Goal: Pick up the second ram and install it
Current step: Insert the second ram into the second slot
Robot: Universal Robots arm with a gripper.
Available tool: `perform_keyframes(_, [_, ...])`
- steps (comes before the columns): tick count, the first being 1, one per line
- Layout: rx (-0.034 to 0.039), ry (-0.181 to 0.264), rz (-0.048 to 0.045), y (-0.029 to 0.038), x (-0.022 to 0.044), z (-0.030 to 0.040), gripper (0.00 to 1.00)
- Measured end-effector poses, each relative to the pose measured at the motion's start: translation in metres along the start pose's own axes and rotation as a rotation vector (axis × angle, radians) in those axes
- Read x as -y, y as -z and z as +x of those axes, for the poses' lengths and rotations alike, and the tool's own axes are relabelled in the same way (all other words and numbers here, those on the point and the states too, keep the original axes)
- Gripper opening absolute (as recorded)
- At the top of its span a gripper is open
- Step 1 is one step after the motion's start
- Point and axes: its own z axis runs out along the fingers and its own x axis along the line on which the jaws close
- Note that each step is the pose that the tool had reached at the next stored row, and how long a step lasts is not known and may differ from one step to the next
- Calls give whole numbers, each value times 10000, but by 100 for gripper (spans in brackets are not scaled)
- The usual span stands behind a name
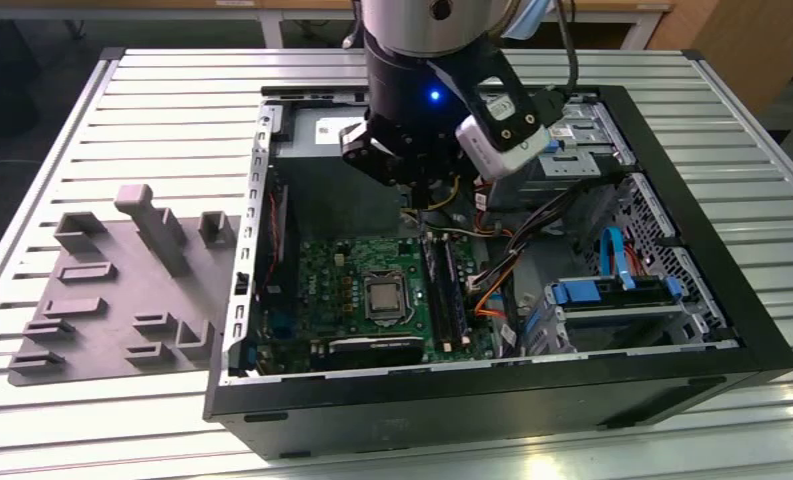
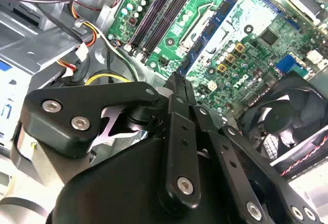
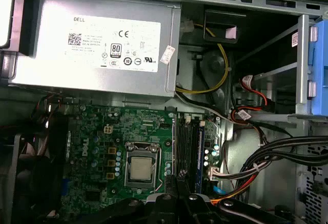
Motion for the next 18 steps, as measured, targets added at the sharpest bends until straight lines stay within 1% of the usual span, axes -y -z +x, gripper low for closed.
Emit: perform_keyframes(18, [-59, 908, -67, -143, 12, -24, 12])
